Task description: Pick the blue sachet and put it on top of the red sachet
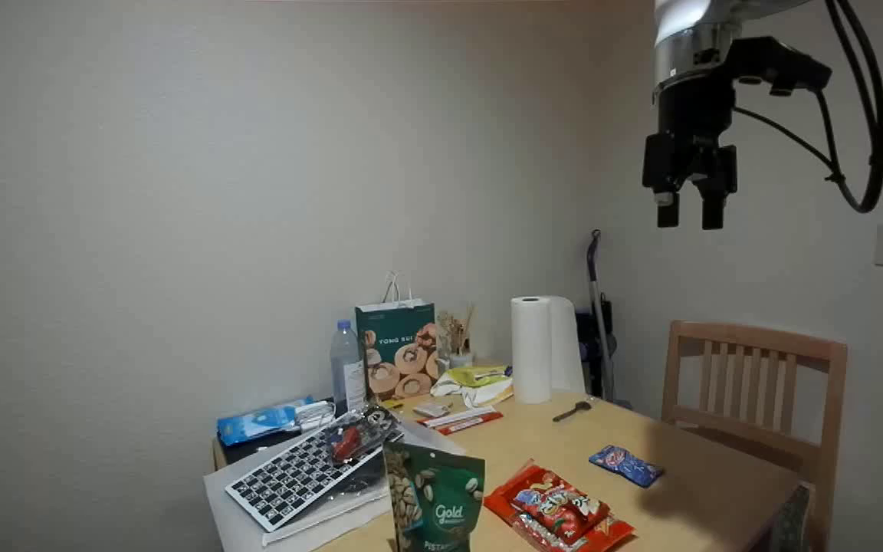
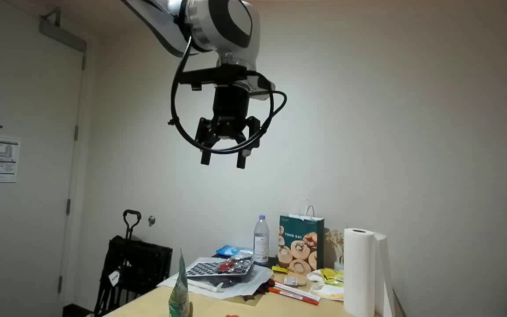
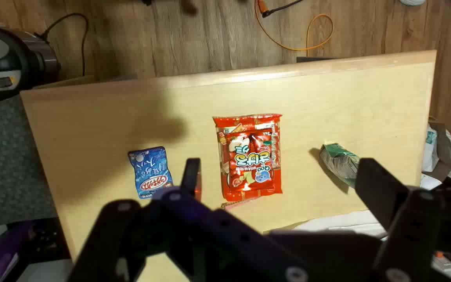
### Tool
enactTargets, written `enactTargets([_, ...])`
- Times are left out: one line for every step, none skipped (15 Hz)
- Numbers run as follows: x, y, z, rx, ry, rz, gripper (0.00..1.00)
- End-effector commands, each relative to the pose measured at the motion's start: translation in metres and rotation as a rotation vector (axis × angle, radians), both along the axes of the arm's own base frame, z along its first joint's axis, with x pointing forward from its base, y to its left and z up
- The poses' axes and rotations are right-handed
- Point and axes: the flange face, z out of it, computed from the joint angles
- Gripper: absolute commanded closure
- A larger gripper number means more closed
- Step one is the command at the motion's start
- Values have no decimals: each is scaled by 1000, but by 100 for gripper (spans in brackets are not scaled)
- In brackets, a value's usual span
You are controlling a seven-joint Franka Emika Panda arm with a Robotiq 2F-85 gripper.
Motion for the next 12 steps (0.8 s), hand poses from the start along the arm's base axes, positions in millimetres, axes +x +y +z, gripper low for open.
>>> enactTargets([0, 0, 1, 0, 1, 0, 0])
enactTargets([0, 0, 1, 0, 1, 0, 0])
enactTargets([0, 0, 1, 0, 1, 0, 0])
enactTargets([0, 0, 1, 0, 1, 0, 0])
enactTargets([0, 0, 1, 0, 1, 0, 0])
enactTargets([0, 0, 1, 0, 1, 0, 0])
enactTargets([5, -4, 1, -8, -7, 10, 0])
enactTargets([14, -12, 1, 2, -11, 10, 0])
enactTargets([21, -21, 0, 18, -12, 0, 0])
enactTargets([27, -31, 0, 36, -7, -20, 0])
enactTargets([33, -39, 0, 47, -5, -38, 0])
enactTargets([42, -51, -1, 61, -3, -50, 0])
